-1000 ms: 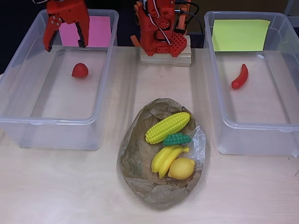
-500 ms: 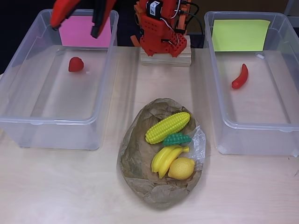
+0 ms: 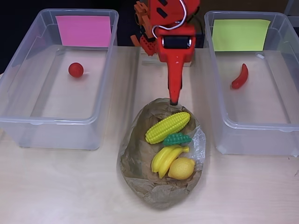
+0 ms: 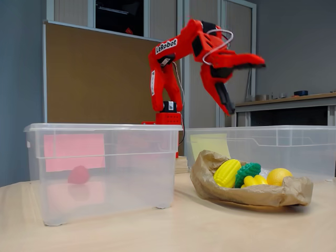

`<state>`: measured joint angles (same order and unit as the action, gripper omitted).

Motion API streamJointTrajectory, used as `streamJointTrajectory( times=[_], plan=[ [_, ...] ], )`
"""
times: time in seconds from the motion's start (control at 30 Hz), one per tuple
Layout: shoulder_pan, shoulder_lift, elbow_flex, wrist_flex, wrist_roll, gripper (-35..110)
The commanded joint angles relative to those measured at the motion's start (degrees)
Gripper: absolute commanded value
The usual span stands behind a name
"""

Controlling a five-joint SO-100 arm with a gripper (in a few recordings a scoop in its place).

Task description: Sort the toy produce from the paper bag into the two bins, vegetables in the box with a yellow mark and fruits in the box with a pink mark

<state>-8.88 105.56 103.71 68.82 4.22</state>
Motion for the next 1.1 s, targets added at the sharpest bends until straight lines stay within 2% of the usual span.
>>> streamJointTrajectory(
  times=[0.0,0.13,0.27,0.4,1.07],
  plan=[
    [-2.02,-2.37,0.44,-0.35,4.31,45],
    [-2.90,-5.71,-1.05,2.37,12.48,37],
    [-4.22,-10.37,-1.93,-2.02,10.63,32],
    [-4.66,-16.52,-4.66,-3.34,8.35,32],
    [-2.02,-36.91,-16.26,3.34,0.88,30]
  ],
)
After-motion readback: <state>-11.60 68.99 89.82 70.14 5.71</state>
